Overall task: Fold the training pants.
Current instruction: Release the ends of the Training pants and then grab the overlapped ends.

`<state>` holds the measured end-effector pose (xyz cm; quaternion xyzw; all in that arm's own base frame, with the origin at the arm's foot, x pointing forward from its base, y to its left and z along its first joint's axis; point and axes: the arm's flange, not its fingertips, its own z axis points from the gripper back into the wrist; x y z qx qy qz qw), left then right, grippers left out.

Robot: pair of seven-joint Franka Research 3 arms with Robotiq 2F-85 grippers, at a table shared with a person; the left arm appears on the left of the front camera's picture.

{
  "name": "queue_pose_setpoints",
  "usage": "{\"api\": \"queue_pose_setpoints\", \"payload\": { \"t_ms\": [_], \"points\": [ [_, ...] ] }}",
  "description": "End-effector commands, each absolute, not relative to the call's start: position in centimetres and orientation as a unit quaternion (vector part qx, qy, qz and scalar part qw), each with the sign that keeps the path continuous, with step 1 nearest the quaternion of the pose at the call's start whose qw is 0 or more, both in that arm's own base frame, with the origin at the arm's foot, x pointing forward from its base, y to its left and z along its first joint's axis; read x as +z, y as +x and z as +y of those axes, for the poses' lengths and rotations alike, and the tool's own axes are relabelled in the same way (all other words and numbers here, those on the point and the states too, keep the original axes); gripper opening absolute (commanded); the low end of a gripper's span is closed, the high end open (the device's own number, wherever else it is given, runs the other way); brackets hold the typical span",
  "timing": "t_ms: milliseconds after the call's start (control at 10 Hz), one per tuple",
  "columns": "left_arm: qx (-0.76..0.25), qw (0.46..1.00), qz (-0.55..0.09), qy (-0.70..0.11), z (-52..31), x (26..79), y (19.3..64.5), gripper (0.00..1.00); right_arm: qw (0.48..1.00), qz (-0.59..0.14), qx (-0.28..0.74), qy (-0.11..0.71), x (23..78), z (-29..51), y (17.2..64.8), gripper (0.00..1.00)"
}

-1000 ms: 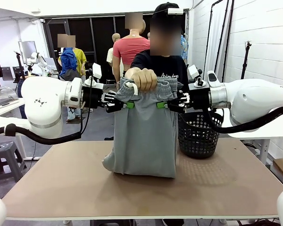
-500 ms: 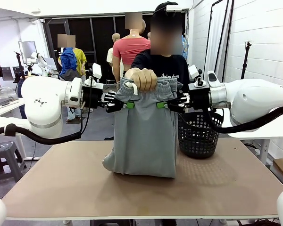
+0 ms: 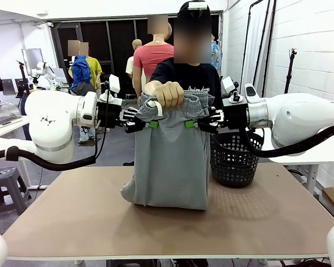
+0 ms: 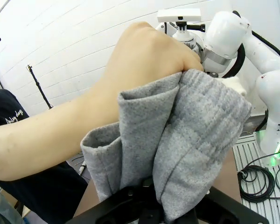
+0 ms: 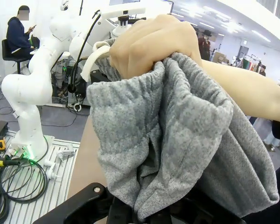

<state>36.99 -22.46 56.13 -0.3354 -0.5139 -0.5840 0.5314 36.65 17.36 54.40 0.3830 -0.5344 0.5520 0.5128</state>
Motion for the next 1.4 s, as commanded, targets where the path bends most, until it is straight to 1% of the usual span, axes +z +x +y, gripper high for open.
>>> {"api": "queue_pose_setpoints", "payload": {
  "t_ms": [0,100,200,300,600,700,1300],
  "points": [
    [-0.580,0.535,-0.515,-0.334,-22.6,56.4,37.0,0.00,0.511,-0.535,0.555,0.381,54.5,17.5,36.4,0.00],
    [-0.580,0.535,-0.515,-0.334,-22.6,56.4,37.0,0.00,0.513,-0.534,0.552,0.383,54.4,17.4,36.6,0.00],
    [-0.584,0.531,-0.514,-0.335,-22.5,56.1,37.0,0.00,0.518,-0.530,0.547,0.389,54.3,16.9,36.6,0.08],
    [-0.575,0.533,-0.516,-0.346,-22.2,55.8,37.2,0.20,0.522,-0.530,0.536,0.399,54.3,16.6,36.5,0.27],
    [-0.562,0.535,-0.521,-0.356,-21.6,55.5,37.6,0.80,0.534,-0.531,0.530,0.390,54.6,16.8,36.4,0.85],
    [-0.559,0.534,-0.523,-0.359,-21.4,55.6,37.7,1.00,0.538,-0.532,0.528,0.385,54.6,17.0,36.5,1.00],
    [-0.549,0.532,-0.533,-0.362,-20.2,55.6,37.4,1.00,0.543,-0.532,0.520,0.389,54.3,17.8,36.6,1.00]
  ]
}}
